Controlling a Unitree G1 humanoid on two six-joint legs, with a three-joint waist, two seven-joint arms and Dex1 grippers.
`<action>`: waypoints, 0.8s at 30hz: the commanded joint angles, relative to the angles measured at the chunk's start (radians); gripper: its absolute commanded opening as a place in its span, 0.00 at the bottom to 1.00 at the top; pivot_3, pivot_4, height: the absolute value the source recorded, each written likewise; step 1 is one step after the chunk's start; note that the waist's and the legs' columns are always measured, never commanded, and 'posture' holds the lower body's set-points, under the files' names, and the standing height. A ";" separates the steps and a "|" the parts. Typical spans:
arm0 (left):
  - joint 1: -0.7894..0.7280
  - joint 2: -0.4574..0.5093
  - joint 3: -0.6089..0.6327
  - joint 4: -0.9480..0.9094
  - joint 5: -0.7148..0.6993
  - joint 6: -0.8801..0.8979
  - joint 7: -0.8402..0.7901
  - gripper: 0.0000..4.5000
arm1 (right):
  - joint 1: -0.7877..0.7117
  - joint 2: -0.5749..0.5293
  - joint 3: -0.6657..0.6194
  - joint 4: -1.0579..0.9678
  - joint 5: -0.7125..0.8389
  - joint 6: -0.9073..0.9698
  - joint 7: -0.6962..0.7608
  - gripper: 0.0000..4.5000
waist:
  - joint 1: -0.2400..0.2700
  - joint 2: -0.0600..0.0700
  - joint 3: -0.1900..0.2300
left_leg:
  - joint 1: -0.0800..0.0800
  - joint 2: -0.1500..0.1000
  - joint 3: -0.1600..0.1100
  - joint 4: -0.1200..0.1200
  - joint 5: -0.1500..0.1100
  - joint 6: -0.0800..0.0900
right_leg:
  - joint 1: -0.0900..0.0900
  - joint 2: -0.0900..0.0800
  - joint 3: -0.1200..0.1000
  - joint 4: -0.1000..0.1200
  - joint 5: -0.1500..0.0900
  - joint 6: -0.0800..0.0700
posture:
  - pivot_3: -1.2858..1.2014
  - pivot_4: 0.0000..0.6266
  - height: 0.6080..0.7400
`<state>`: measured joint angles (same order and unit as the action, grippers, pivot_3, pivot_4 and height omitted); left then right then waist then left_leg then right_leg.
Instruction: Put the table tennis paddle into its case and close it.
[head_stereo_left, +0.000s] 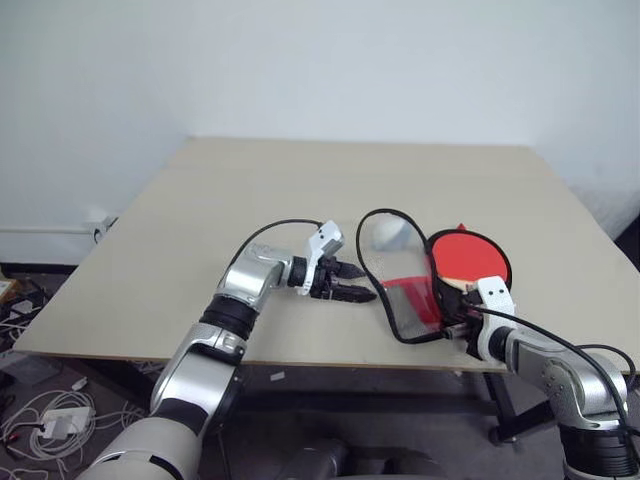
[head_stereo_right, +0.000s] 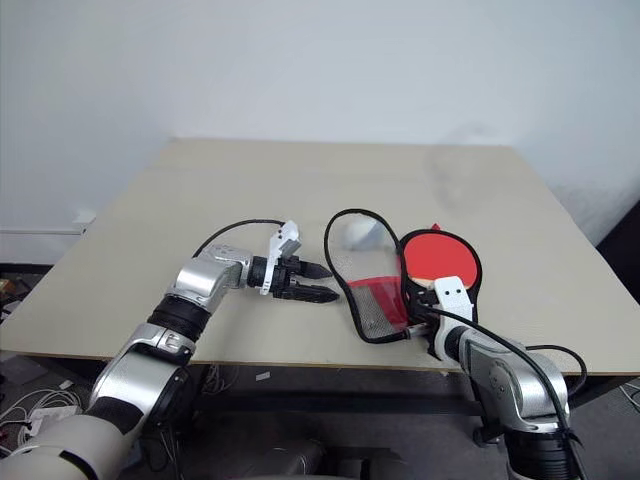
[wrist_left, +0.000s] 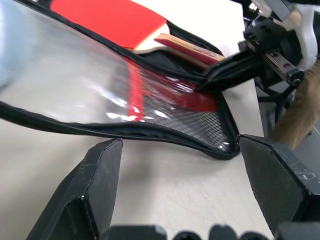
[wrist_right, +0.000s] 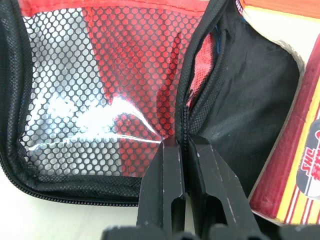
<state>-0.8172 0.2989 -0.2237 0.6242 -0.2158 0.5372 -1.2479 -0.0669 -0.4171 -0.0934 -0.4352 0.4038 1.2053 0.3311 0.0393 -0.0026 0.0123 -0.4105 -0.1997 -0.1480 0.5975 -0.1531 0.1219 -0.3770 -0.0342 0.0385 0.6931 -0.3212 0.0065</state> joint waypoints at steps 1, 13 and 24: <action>-0.077 0.005 0.053 0.018 -0.032 0.006 -0.006 0.87 | 0.043 -0.001 0.026 -0.066 0.055 0.091 0.024 0.01 | 0.003 0.000 0.000 | 0.000 0.000 0.000 0.000 0.000 0.000 | 0.000 0.000 0.000 0.000 0.000 0.000 | 0.52 0.00 1.00; -0.123 -0.006 0.092 0.096 -0.024 0.004 -0.023 0.87 | 0.127 0.074 0.061 -0.309 0.141 0.227 0.024 0.01 | -0.007 -0.001 0.000 | 0.000 0.001 0.000 -0.002 0.000 0.000 | -0.002 0.000 0.000 0.000 0.000 0.000 | 0.52 0.00 1.00; -0.118 -0.026 0.090 0.096 -0.021 0.011 -0.023 0.87 | 0.096 0.003 0.036 -0.240 0.054 0.089 -0.017 0.12 | -0.006 -0.001 0.001 | -0.001 0.001 0.001 -0.001 0.000 0.000 | -0.002 0.000 0.000 0.000 0.000 0.000 | 0.52 0.00 1.00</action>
<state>-0.9089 0.2755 -0.1433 0.7388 -0.2266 0.5485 -1.2643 0.0499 -0.3865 -0.0233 -0.6921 0.4968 1.3425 0.3309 0.0333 -0.0034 0.0130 -0.4111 -0.1991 -0.1475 0.5964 -0.1533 0.1222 -0.3786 -0.0341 0.0389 0.6932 -0.3213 0.0065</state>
